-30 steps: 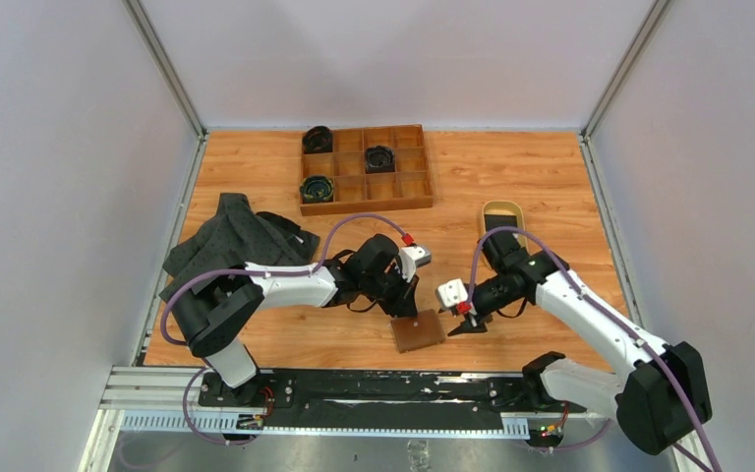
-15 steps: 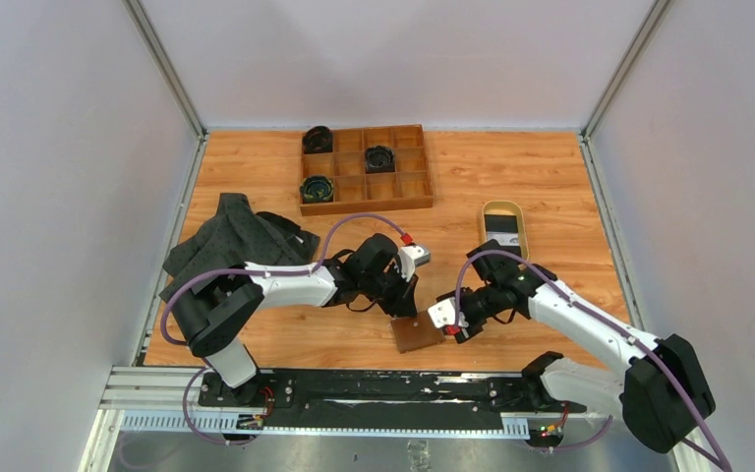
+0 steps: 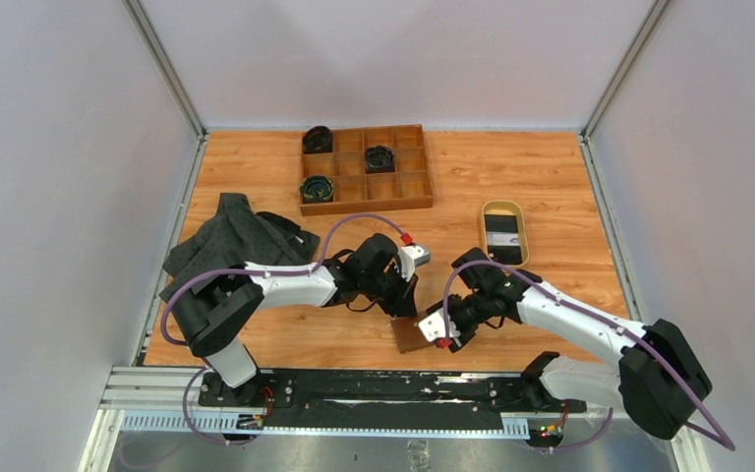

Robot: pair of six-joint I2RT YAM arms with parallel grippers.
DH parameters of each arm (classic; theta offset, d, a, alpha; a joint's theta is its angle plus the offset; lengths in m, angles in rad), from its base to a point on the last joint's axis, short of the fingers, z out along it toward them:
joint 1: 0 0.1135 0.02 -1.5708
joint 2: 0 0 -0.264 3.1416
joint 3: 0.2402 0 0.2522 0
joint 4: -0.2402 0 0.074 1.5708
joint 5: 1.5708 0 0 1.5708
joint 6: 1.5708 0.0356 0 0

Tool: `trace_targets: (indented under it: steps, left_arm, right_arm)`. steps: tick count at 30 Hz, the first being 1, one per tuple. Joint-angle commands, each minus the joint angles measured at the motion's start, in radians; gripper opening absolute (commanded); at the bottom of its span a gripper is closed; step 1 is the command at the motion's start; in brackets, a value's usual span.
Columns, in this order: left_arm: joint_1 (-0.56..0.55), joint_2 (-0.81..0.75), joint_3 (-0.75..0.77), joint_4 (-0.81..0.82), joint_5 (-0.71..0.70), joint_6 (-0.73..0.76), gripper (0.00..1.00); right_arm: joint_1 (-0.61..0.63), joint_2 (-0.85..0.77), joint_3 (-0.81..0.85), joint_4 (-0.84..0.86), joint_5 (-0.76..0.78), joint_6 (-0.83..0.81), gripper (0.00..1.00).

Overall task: Put the credit cards into the card holder
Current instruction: Close the card holder at the center of the board.

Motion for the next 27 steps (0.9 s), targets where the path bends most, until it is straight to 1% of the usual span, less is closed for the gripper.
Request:
trace_targets:
  steps: [1, 5, 8, 14, 20, 27]
  left_arm:
    - [0.006, 0.005, -0.014, 0.006, 0.014, -0.008, 0.0]
    - [0.007, 0.007, -0.015, 0.008, 0.017, -0.01, 0.0]
    - [0.009, 0.012, -0.014, 0.011, 0.024, -0.014, 0.0]
    - [0.009, 0.024, -0.015, 0.018, 0.034, -0.021, 0.0]
    - [0.01, 0.026, -0.016, 0.018, 0.031, -0.023, 0.0]
    - [0.01, 0.029, -0.019, 0.017, 0.031, -0.028, 0.0]
  right_arm:
    - [0.091, 0.042, -0.04, 0.056, 0.056, 0.03, 0.55]
    - [0.139, 0.073, -0.06, 0.131, 0.128, 0.061, 0.57]
    - [0.154, 0.087, -0.066, 0.159, 0.163, 0.073, 0.57]
    - [0.161, 0.082, -0.059, 0.161, 0.168, 0.086, 0.57]
    - [0.161, 0.054, -0.046, 0.132, 0.161, 0.073, 0.65]
    - [0.176, 0.091, -0.045, 0.187, 0.213, 0.097, 0.66]
